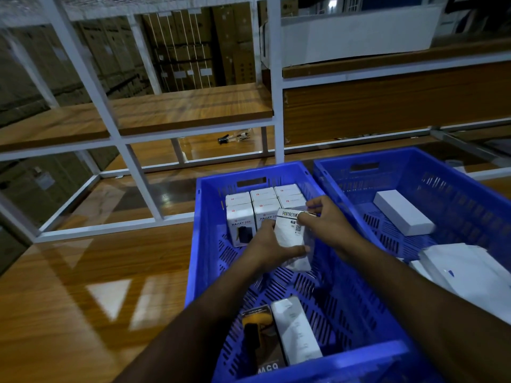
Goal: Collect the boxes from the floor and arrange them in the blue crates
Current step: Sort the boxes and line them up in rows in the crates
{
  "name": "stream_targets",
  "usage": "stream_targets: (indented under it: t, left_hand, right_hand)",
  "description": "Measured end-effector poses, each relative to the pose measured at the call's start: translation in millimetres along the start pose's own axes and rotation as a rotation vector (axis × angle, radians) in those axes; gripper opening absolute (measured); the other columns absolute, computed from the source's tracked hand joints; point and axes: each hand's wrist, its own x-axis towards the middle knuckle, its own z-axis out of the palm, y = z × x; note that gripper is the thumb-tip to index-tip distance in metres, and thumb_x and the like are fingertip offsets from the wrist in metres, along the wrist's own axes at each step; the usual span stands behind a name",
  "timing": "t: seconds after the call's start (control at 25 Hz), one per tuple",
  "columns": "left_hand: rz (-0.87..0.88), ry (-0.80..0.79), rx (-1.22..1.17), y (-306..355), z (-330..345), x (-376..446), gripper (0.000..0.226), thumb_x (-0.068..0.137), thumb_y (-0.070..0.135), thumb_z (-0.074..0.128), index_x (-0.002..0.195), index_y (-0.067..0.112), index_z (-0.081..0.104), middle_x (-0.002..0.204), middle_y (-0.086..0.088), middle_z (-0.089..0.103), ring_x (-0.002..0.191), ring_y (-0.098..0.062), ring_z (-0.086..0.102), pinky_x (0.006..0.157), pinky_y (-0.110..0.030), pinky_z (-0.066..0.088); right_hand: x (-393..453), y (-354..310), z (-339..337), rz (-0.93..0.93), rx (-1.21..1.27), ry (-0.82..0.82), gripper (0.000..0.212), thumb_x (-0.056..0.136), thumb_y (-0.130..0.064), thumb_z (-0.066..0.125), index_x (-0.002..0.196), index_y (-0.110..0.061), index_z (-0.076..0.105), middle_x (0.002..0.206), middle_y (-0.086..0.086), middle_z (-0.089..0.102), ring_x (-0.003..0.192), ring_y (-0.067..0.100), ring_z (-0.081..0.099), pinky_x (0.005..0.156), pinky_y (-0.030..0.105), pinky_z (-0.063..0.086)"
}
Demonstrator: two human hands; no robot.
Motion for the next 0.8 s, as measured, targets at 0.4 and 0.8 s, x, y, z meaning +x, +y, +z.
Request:
stream_targets:
  t: [0.4, 0.8]
  left_hand:
    - [-0.064, 0.029, -0.222, 6.3, -2.2, 2.4, 0.041, 0.082, 0.028, 0.079, 0.118, 0.016, 0.063, 0.114, -0.006, 0.07, 0.1, -0.021, 0.069, 0.08, -0.036, 0.059]
    - [-0.274, -0.091, -0.772, 10.0, -12.6, 1.6, 0.045, 0.096, 0.032, 0.038, 0.137, 0.018, 0.052, 0.115, -0.014, 0.064, 0.095, -0.034, 0.061, 0.073, -0.043, 0.05]
  right_hand:
    - [2.5, -2.0, -0.7, -0.012, 0.036, -0.057, 0.034, 0.095, -0.046, 0.057, 0.109, -0.015, 0.057, 0.109, -0.001, 0.062, 0.101, 0.015, 0.06, 0.083, 0.035, 0.052]
    - [1.7, -4.8, 2.9, 0.186, 0.131, -0.209, 0.037, 0.102, -0.044, 0.046, 0.124, -0.015, 0.053, 0.111, 0.002, 0.062, 0.098, 0.018, 0.061, 0.087, 0.04, 0.051]
